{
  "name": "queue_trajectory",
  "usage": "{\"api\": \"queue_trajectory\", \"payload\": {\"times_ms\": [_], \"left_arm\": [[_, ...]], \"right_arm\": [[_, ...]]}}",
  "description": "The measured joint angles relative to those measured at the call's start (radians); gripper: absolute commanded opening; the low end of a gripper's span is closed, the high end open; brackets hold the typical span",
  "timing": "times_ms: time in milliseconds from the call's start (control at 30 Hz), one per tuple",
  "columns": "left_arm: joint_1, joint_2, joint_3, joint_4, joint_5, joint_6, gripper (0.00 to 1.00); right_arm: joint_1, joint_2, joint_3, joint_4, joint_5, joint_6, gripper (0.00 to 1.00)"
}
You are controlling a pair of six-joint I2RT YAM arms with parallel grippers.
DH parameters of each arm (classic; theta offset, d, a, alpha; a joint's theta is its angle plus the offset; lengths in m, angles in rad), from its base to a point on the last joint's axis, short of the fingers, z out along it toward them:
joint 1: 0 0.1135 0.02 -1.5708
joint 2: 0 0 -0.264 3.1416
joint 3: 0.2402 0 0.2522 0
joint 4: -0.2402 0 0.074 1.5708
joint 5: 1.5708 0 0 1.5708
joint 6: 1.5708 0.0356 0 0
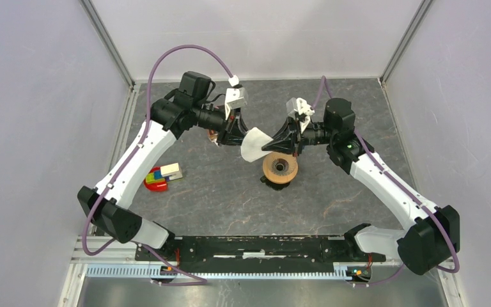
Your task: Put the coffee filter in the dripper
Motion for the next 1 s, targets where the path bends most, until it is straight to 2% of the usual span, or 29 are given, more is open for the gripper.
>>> {"api": "queue_trajectory", "payload": {"times_ms": [33,67,133,167,200,267,333,400,467,633,800,1000], "left_arm": [[-0.006,0.004,-0.002,0.002,0.001,-0.004,0.03],[-0.01,0.006,-0.005,0.002,0.002,-0.013,0.02],[-0.015,0.007,-0.007,0.008,0.0,-0.032,0.02],[-0.016,0.006,-0.009,0.02,-0.007,-0.056,0.02],[-0.018,0.006,-0.009,0.034,-0.014,-0.08,0.02],[-0.019,0.005,-0.012,0.07,-0.073,-0.146,0.02],[-0.021,0.002,-0.014,0.105,-0.169,-0.221,0.02],[-0.02,-0.007,-0.02,0.14,-0.288,-0.303,0.02],[-0.021,-0.021,-0.023,0.169,-0.454,-0.401,0.02],[-0.021,-0.025,0.006,0.2,-0.745,-0.605,0.02],[-0.027,0.032,0.093,0.218,-0.868,-0.763,0.02],[-0.048,0.111,0.154,0.226,-0.909,-0.883,0.02]], "right_arm": [[0.0,0.0,0.0,0.006,-0.002,0.009,0.12],[0.0,0.0,0.0,0.011,-0.002,0.018,0.18],[0.0,0.001,0.0,0.019,0.001,0.033,0.5],[0.0,0.001,0.0,0.017,0.01,0.032,0.58],[0.0,0.001,0.003,0.004,0.028,0.027,0.64],[0.0,0.004,0.026,-0.059,0.097,-0.011,0.71],[0.0,0.012,0.079,-0.142,0.213,-0.049,0.76],[-0.001,0.016,0.138,-0.203,0.336,-0.077,0.85],[-0.002,0.016,0.209,-0.258,0.459,-0.095,0.89],[0.003,0.025,0.327,-0.3,0.658,-0.091,0.87],[0.064,0.088,0.379,-0.317,0.801,-0.074,0.86],[0.185,0.16,0.401,-0.374,0.935,-0.088,0.83]]}}
